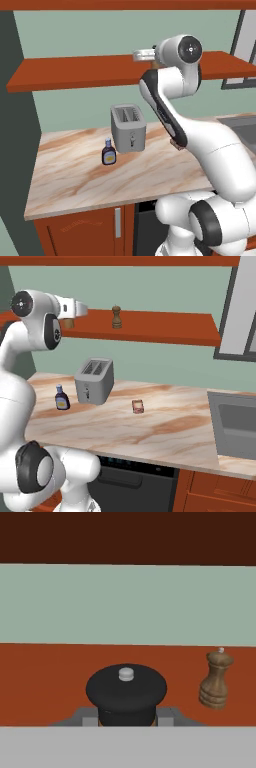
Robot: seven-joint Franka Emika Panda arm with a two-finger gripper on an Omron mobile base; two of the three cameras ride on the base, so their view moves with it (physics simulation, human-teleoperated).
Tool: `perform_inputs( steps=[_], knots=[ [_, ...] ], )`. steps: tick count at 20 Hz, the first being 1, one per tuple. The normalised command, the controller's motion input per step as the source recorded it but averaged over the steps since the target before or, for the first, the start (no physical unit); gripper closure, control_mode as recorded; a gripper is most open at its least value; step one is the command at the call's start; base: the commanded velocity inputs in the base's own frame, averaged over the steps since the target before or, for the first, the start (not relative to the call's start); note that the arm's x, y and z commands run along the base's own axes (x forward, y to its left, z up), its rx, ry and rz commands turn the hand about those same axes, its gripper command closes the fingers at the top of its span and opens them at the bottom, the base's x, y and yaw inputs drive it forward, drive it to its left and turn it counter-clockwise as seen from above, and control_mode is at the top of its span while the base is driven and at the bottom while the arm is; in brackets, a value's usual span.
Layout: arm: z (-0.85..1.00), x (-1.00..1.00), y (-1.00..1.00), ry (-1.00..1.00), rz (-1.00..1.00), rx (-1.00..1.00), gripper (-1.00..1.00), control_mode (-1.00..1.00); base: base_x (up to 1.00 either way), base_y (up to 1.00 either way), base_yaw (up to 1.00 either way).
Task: There are various items on the counter. Only move the condiments/shakers into the cabinet.
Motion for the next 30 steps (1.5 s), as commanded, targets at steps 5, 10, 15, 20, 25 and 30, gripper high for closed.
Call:
perform_inputs(
  steps=[5, 10, 15, 20, 25, 30],
  knots=[
    [-0.25, 0.39, 0.00, 0.02, 0.00, -0.01, 1.00, -1.00, 0.00, 0.00, 0.00],
    [-0.30, 0.35, 0.00, 0.01, 0.00, -0.02, 1.00, -1.00, 0.00, 0.00, 0.00],
    [-0.20, 0.28, 0.00, 0.00, 0.00, 0.00, 1.00, -1.00, 0.00, 0.00, 0.00],
    [-0.02, 0.23, 0.00, 0.01, 0.00, 0.01, 1.00, -1.00, 0.00, 0.00, 0.00],
    [0.02, 0.05, 0.00, 0.00, 0.00, 0.01, 1.00, -1.00, 0.00, 0.00, 0.00],
    [0.00, 0.05, 0.00, 0.00, 0.00, 0.00, 1.00, -1.00, 0.00, 0.00, 0.00]
  ],
)
